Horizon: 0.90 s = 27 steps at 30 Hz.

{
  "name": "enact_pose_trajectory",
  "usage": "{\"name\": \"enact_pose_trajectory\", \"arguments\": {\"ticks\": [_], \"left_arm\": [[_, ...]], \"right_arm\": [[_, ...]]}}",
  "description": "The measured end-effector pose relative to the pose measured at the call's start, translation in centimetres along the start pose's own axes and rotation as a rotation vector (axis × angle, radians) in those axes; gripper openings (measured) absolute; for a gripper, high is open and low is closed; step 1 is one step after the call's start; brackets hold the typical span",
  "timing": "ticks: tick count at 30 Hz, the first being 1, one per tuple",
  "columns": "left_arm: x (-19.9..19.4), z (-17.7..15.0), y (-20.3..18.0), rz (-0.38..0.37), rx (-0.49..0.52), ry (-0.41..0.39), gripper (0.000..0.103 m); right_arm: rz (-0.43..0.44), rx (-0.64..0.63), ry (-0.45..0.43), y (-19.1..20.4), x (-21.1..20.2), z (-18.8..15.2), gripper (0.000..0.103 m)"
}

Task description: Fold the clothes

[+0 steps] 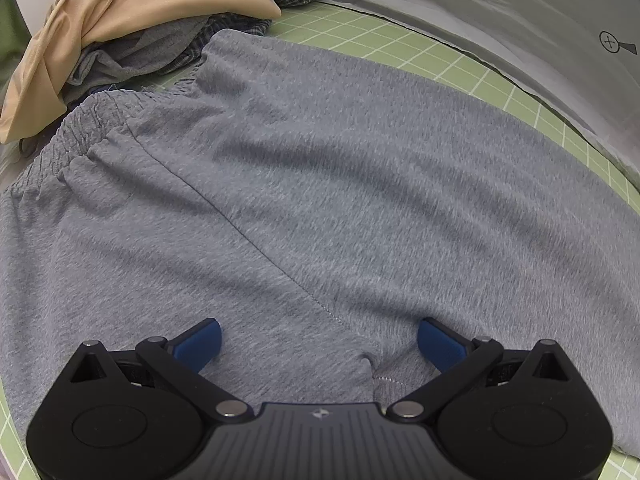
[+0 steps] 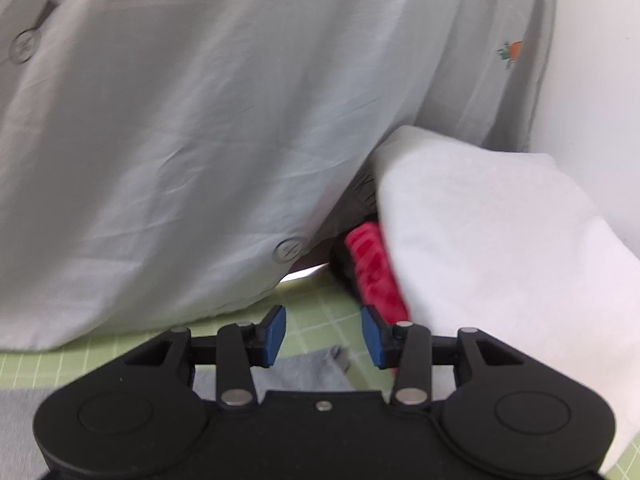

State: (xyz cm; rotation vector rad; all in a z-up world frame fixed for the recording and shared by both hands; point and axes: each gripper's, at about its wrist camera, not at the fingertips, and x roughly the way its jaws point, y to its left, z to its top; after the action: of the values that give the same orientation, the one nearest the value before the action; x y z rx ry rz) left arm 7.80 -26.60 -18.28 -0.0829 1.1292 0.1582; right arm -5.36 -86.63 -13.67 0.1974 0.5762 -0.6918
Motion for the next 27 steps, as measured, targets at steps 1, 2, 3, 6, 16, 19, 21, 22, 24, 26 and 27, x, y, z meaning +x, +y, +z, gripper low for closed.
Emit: {"name": "enact_pose_trajectory", "arguments": {"ticks": [1, 2, 3, 6, 16, 19, 21, 22, 24, 26, 27], "left_arm": [[0.0, 0.0, 0.0, 0.0, -0.001, -0.001, 0.103], [0.0, 0.0, 0.0, 0.0, -0.001, 0.0, 0.103], [0.0, 0.0, 0.0, 0.0, 0.0, 0.002, 0.103], [0.1, 0.1, 0.0, -0.001, 0.002, 0.008, 0.103], [0.1, 0.0, 0.1, -0.002, 0.004, 0.001, 0.103], [0.1, -0.1, 0.1, -0.001, 0.002, -0.002, 0.103], [0.1, -0.1, 0.1, -0.002, 0.004, -0.001, 0.103], [0.1, 0.0, 0.1, -0.003, 0.005, 0.001, 0.103], [0.1, 0.0, 0.1, -0.005, 0.011, 0.004, 0.103], [0.1, 0.2, 0.1, -0.015, 0.037, 0.019, 0.103], [-0.1, 0.2, 0.1, -0.022, 0.055, 0.025, 0.103]], "right_arm": [[0.038, -0.032, 0.026, 0.6, -0.4, -1.1, 0.044], [0.066, -0.054, 0.059, 1.1, -0.4, -2.2, 0.045], [0.093, -0.077, 0.093, 1.5, -0.5, -3.4, 0.046], [0.1, -0.073, 0.181, 1.9, 0.0, -6.1, 0.046], [-0.06, 0.097, 0.205, -2.2, 1.5, -6.0, 0.066], [-0.076, 0.074, 0.211, -1.6, 1.1, -5.6, 0.066], [-0.082, 0.047, 0.186, -0.8, -0.1, -5.6, 0.069], [-0.08, 0.036, 0.172, -0.5, -0.8, -5.5, 0.078], [-0.05, 0.025, 0.136, -0.4, -2.7, -5.6, 0.093], [-0.03, 0.018, 0.114, -0.4, -4.8, -5.5, 0.099], [-0.022, 0.013, 0.106, -0.6, -5.9, -5.5, 0.102]]}}
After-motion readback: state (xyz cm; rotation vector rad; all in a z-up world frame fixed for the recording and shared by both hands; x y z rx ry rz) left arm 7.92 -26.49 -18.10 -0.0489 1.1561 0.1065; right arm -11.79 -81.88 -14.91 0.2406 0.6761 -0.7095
